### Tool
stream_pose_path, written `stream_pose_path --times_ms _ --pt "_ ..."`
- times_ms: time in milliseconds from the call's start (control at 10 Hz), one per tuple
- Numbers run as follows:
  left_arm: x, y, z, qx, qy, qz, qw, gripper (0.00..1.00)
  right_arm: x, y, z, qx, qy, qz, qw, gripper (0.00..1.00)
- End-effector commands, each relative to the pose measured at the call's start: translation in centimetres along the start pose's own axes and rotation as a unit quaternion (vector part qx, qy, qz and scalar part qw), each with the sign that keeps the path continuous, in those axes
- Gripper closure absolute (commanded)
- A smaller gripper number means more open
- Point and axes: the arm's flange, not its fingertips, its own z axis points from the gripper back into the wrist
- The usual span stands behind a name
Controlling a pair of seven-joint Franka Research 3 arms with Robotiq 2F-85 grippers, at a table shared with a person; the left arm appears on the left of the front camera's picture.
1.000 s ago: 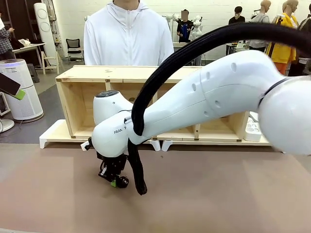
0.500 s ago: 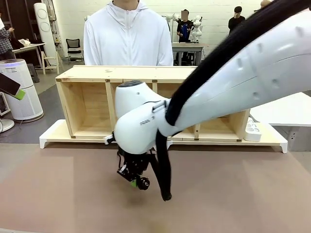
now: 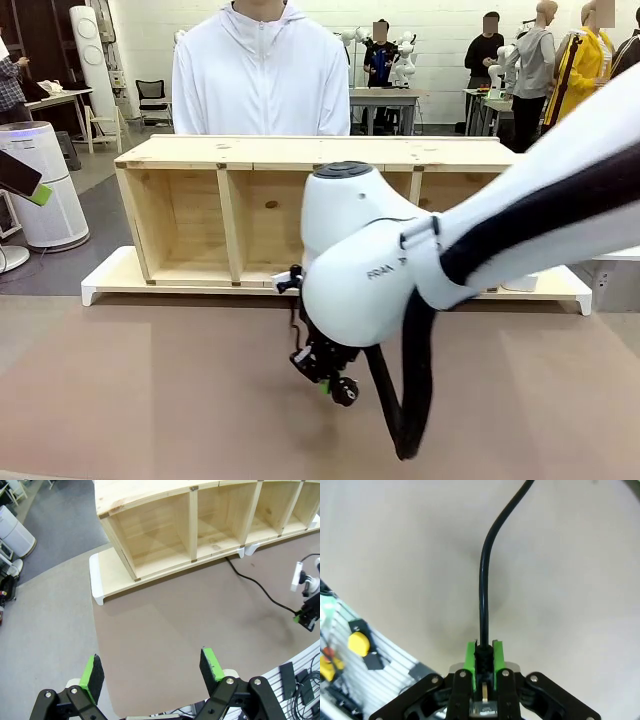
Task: Perform cable management.
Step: Pull the grasped Power Cable to the location of the Power Strip.
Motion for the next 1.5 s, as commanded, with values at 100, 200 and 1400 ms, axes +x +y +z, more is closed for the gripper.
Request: stream_pose_path --times_ms 100,200,1400 --pt "0.2 0.0 -0.1 0.002 -0.005 0.000 1.000 0.00 -4.3 -0.9 1.3 -0.007 -0.025 -0.055 0.998 0.83" --pt "0.2 0.0 -0.1 0.002 -0.005 0.000 1.000 0.00 -5.1 -1.2 1.6 -0.011 -0.028 -0.067 0.997 0.83" --pt "0.2 0.0 -0.1 0.002 -0.005 0.000 1.000 0.00 -7.8 -2.7 2.5 -0.032 -0.020 -0.081 0.996 0.83"
